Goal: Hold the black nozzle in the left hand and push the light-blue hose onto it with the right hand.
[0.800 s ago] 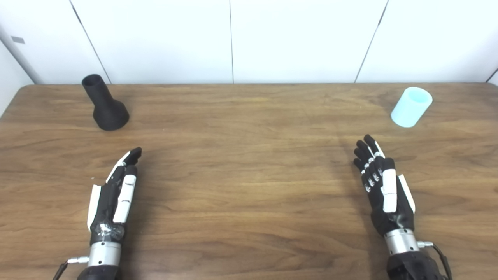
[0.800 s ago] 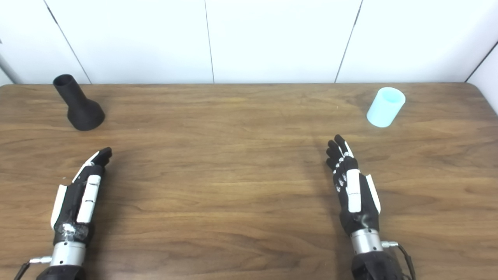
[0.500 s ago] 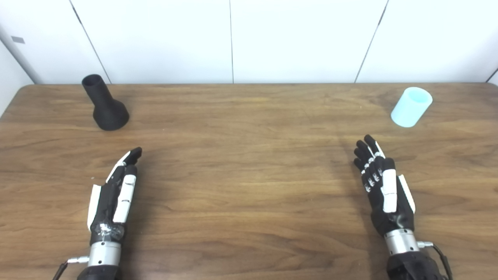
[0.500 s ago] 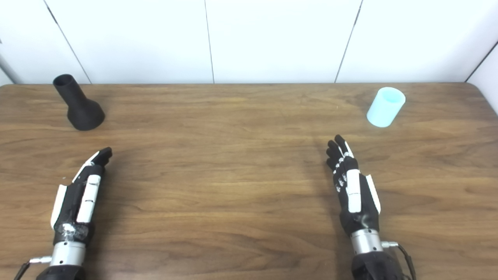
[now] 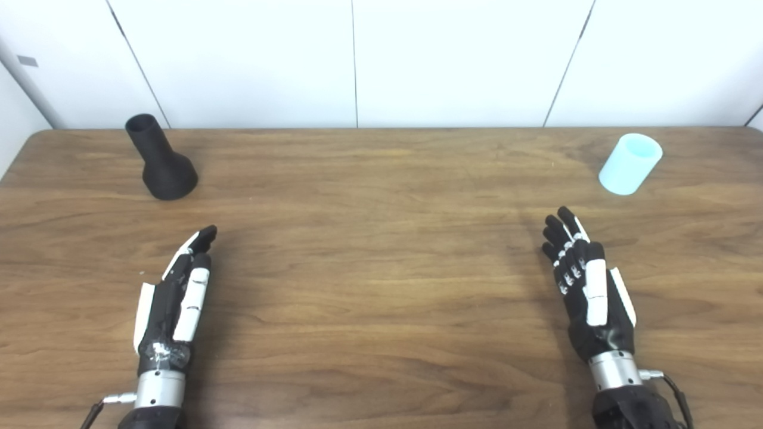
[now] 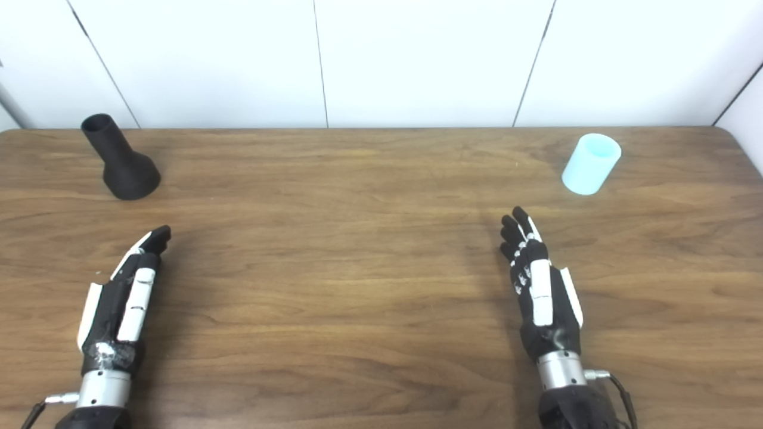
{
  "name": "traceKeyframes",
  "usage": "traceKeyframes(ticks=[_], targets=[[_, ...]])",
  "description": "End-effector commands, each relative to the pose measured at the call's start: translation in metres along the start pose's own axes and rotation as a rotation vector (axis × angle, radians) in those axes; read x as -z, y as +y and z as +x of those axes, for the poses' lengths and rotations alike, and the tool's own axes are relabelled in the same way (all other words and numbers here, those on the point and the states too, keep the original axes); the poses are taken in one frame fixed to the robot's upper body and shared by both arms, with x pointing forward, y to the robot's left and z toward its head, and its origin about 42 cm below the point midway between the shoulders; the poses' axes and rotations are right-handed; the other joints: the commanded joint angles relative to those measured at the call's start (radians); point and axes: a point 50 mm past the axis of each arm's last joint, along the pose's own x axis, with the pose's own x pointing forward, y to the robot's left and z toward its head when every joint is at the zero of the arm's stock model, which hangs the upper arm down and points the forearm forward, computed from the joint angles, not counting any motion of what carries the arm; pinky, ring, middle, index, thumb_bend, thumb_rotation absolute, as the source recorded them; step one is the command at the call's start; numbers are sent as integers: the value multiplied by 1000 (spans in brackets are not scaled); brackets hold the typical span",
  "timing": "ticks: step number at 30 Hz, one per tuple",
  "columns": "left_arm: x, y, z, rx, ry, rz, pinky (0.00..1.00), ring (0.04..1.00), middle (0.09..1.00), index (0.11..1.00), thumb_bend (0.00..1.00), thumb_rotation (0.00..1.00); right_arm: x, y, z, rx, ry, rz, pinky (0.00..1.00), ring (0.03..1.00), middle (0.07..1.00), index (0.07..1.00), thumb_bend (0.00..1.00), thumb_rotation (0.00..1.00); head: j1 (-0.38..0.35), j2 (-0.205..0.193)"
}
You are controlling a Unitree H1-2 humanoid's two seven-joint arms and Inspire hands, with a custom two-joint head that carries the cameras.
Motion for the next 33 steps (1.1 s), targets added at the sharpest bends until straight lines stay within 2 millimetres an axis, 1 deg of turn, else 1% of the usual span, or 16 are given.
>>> traceKeyframes(ticks=[1,6,12,18,19,23,25,26,28,29,31,32,33], targets=[[6,7,-12,8,38,29,989,943,909,867,468,817,7,0,-7,5,31,7,961,947,934,959,516,1000,-1,-1],[7,7,-12,6,39,23,993,944,906,860,462,799,6,1,-7,12,41,15,964,951,934,956,529,1000,-1,-1],[6,6,-13,3,44,6,1000,951,908,859,460,782,5,1,-8,13,34,9,957,942,929,957,512,1000,4,-2],[6,6,-14,16,42,11,1000,956,911,867,453,779,7,-1,-9,11,36,14,968,948,931,956,510,1000,17,-15],[7,5,-14,18,41,13,1000,958,915,872,453,789,8,-1,-9,11,37,14,967,949,933,955,510,1000,34,-26],[9,4,-15,20,37,5,1000,957,911,867,455,784,10,-3,-8,7,31,13,969,948,939,958,509,1000,58,-34],[9,3,-15,19,38,8,1000,957,911,864,462,779,11,-4,-9,11,32,17,967,946,938,955,508,1000,95,-43],[10,2,-15,19,36,16,993,954,911,862,463,780,11,-5,-9,12,32,16,964,946,937,950,510,1000,95,-43],[10,0,-17,17,36,28,977,945,907,859,470,791,11,-7,-9,8,30,14,965,950,942,951,506,1000,126,-54],[11,-1,-17,15,37,30,971,942,906,858,471,796,11,-8,-9,3,28,14,970,954,945,954,501,1000,126,-54],[11,-4,-18,12,41,25,966,938,906,857,473,804,12,-12,-9,-7,25,13,978,959,949,962,499,1000,177,-72],[12,-5,-18,10,41,23,975,940,906,855,476,801,12,-13,-9,-13,23,8,980,961,951,967,504,1000,177,-72],[12,-7,-19,9,41,22,977,940,905,854,476,800,13,-15,-9,-18,21,5,982,964,954,973,506,1000,204,-83]])
